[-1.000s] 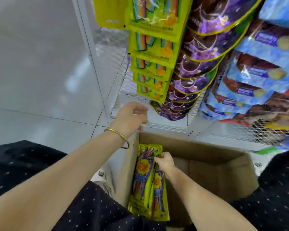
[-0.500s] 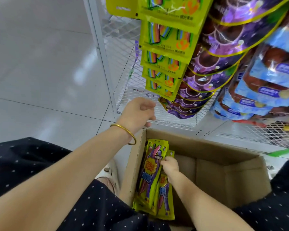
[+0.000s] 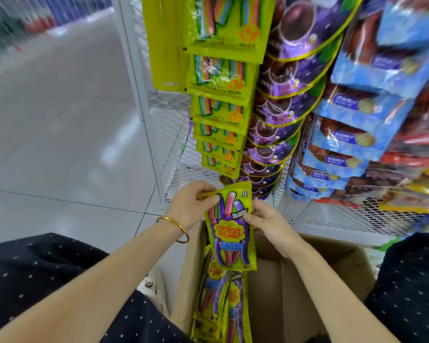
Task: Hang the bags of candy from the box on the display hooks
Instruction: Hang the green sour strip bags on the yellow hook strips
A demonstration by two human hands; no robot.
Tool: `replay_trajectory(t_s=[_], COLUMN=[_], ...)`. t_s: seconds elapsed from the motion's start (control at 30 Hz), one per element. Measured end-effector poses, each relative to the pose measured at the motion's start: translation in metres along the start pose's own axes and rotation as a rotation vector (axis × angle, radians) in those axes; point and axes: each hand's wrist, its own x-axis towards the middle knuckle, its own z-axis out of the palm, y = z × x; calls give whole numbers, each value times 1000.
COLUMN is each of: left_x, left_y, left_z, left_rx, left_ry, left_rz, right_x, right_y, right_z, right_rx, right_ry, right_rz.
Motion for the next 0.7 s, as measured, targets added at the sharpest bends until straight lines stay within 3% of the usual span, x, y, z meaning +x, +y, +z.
replay_trajectory(t_s=[0.17,0.37,0.53,0.63,0.7], left_x=[-16,-28,-12,12,31], left_y=[30,65,99,111,115], left_z=[-30,-87,-140,-162,-164], left_rx=[-168,-182,-321,-408,-268], left_ry=[198,240,148,331,463], left_rz=[98,170,234,322,377], right_x=[-12,-17,2,5,9], right_y=[-52,-124,-181,-195,-198], right_z=[17,57,76,77,76], right_rx=[-16,-81,-232,-324,-395], right_ry=[113,337,437,473,485], right_rz=[-233,-630,-802,-867,-883])
